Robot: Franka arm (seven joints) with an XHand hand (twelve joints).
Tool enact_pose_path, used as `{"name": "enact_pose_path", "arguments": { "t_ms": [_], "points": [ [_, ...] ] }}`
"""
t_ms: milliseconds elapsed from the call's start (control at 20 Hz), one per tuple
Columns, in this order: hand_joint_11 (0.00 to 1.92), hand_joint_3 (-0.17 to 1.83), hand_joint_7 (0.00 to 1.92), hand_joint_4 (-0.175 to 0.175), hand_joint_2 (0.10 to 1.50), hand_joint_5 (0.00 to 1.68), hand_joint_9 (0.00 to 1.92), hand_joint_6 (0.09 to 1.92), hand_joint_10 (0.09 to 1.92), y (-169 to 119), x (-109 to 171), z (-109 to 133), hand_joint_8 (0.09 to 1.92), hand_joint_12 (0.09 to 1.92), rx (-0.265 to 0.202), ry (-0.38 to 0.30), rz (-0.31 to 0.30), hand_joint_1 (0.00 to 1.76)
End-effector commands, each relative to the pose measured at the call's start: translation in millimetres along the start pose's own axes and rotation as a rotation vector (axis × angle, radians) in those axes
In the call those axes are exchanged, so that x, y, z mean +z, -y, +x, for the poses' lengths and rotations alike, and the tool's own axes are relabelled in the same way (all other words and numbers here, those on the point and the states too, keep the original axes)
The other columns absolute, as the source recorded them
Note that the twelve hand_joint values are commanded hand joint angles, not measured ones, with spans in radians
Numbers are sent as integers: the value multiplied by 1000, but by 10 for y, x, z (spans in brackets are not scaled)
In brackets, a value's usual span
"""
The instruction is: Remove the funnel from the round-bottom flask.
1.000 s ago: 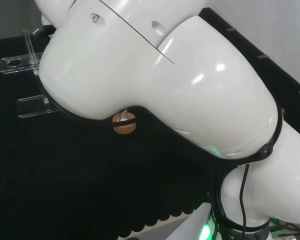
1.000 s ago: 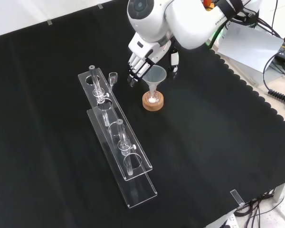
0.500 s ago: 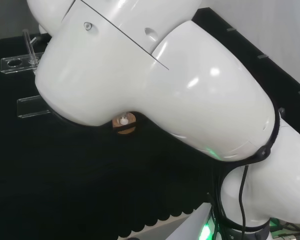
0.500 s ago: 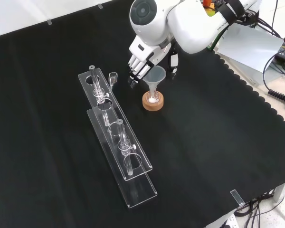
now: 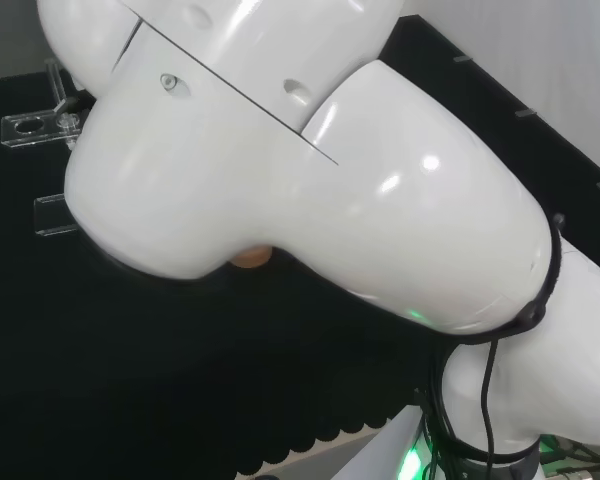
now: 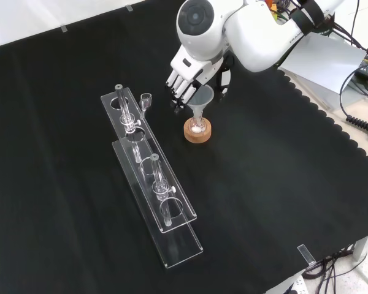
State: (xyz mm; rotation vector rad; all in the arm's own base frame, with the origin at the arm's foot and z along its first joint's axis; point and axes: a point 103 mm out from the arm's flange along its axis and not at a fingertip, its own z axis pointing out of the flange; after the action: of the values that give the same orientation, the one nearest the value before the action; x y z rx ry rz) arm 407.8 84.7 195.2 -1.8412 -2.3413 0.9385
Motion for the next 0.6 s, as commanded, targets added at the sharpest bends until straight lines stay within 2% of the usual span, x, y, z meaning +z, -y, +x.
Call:
{"name": "enact_pose_path", "arguments": {
  "t_ms": [50, 300, 400, 600],
  "points": [
    [497, 573, 367, -27, 679, 674, 709, 246, 512, 19, -7, -11, 631, 1332, -3, 25, -40, 878],
    [522, 593, 467, -17, 683, 660, 798, 514, 459, 71, -115, -59, 612, 1314, 4, 46, -75, 894],
    [528, 596, 479, -16, 683, 660, 812, 543, 459, 128, -221, -50, 613, 1313, -5, 41, -65, 896],
    [534, 602, 486, -16, 682, 652, 822, 577, 456, 207, -406, -101, 615, 1308, 18, 63, -41, 898]
  ]
}}
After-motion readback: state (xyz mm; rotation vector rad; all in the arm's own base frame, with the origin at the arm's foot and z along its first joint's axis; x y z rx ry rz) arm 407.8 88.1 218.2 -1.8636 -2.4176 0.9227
